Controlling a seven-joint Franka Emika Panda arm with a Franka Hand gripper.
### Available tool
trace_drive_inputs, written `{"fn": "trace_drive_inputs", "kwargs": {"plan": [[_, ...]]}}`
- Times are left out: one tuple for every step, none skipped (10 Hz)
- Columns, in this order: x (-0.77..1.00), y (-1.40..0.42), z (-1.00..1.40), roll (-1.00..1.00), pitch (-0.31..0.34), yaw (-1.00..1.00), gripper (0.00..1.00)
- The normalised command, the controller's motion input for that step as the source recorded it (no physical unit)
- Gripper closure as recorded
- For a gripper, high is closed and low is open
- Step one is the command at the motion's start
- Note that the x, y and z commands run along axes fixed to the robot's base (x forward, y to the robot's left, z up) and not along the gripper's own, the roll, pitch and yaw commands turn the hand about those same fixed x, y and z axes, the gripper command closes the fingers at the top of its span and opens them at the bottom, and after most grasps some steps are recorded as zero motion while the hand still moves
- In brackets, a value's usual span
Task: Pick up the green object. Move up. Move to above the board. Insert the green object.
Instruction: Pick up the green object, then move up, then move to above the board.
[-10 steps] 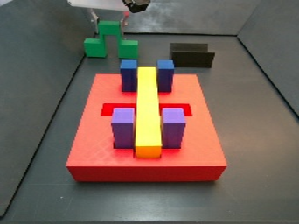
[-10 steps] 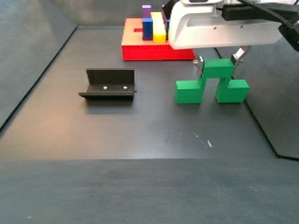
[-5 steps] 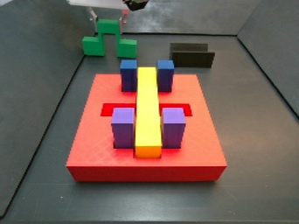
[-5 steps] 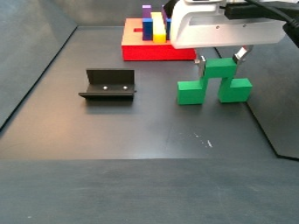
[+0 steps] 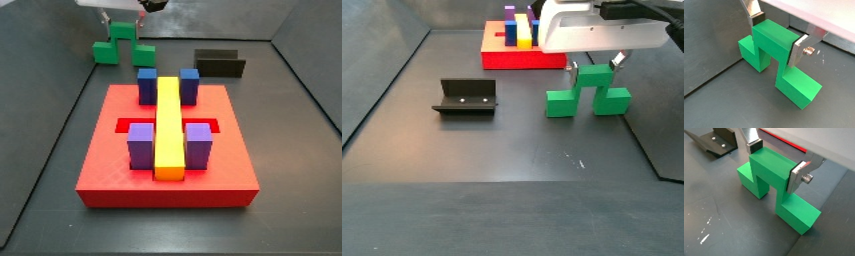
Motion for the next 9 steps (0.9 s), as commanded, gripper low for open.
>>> {"fn": "trace_drive_inputs", "kwargs": {"plan": [[0.0, 0.0, 0.0, 0.0, 0.0, 0.0, 1.0], [0.0, 0.0, 0.0, 0.0, 0.0, 0.0, 1.0], [0.0, 0.0, 0.0, 0.0, 0.0, 0.0, 1.0], [0.0, 0.0, 0.0, 0.0, 0.0, 0.0, 1.0], [0.0, 0.0, 0.83, 0.0, 0.0, 0.0, 1.0], [-0.07, -0.01, 0.83, -0.01, 0.049, -0.03, 1.0], [-0.11, -0.01, 0.67, -0.01, 0.076, -0.04, 1.0], [-0.07, 0.0, 0.38, 0.01, 0.044, -0.02, 1.0], [0.0, 0.0, 1.4, 0.0, 0.0, 0.0, 1.0]]}}
